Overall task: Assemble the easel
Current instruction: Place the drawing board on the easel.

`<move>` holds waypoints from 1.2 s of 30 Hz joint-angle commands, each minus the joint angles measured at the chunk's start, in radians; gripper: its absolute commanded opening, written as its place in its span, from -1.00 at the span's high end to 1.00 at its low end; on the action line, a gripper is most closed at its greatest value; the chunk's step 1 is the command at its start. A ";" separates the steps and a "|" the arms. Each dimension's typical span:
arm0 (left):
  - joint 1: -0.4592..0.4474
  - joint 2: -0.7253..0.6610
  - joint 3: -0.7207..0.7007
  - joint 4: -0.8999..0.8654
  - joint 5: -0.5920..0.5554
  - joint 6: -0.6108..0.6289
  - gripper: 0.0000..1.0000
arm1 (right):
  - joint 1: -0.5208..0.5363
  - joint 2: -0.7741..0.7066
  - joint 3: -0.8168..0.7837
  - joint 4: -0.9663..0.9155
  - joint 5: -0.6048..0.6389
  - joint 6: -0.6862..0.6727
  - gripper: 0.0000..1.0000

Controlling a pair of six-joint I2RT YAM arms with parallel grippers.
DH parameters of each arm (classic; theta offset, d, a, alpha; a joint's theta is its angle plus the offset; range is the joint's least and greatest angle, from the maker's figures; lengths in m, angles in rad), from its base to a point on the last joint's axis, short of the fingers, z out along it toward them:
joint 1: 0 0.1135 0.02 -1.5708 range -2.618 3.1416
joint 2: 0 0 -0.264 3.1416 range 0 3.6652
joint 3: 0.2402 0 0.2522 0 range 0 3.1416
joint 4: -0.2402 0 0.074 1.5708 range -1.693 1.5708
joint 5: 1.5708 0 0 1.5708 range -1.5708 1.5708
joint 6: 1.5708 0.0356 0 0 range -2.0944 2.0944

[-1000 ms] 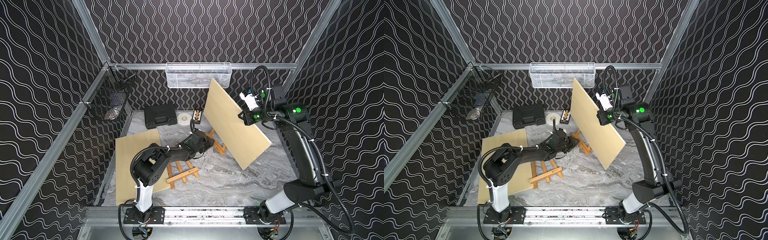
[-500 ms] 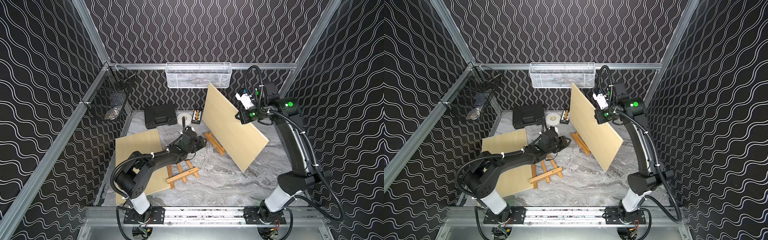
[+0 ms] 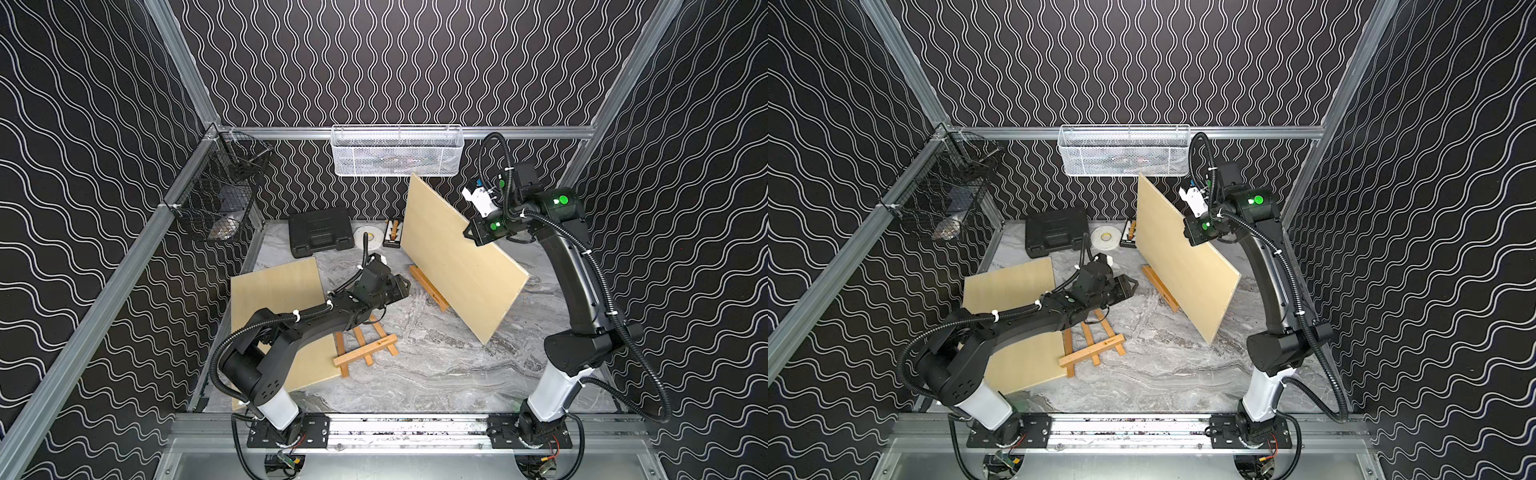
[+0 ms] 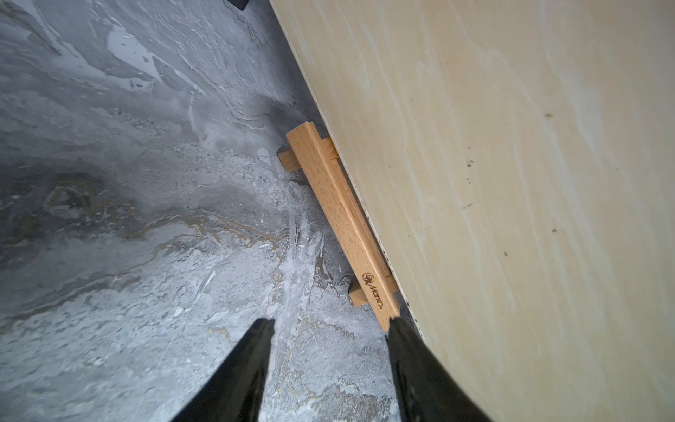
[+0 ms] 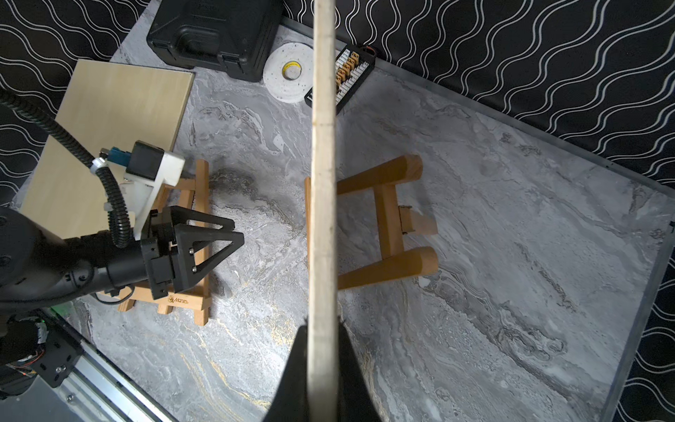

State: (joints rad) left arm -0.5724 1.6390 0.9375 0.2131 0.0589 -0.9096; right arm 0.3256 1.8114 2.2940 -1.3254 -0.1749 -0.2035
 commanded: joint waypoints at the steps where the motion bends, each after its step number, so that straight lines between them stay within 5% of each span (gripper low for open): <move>1: 0.004 -0.016 -0.013 -0.002 -0.014 0.028 -0.13 | 0.000 0.012 0.032 0.076 -0.043 -0.030 1.00; 14: 0.011 -0.048 -0.029 -0.018 -0.035 0.055 -0.16 | -0.080 0.052 0.018 0.063 -0.182 -0.086 1.00; 36: 0.017 -0.082 -0.041 -0.038 -0.064 0.073 -0.20 | -0.103 0.048 -0.019 0.102 -0.008 -0.076 0.08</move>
State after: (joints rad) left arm -0.5591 1.5730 0.9009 0.1787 0.0139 -0.8616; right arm 0.2207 1.8721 2.2776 -1.2491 -0.2146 -0.2729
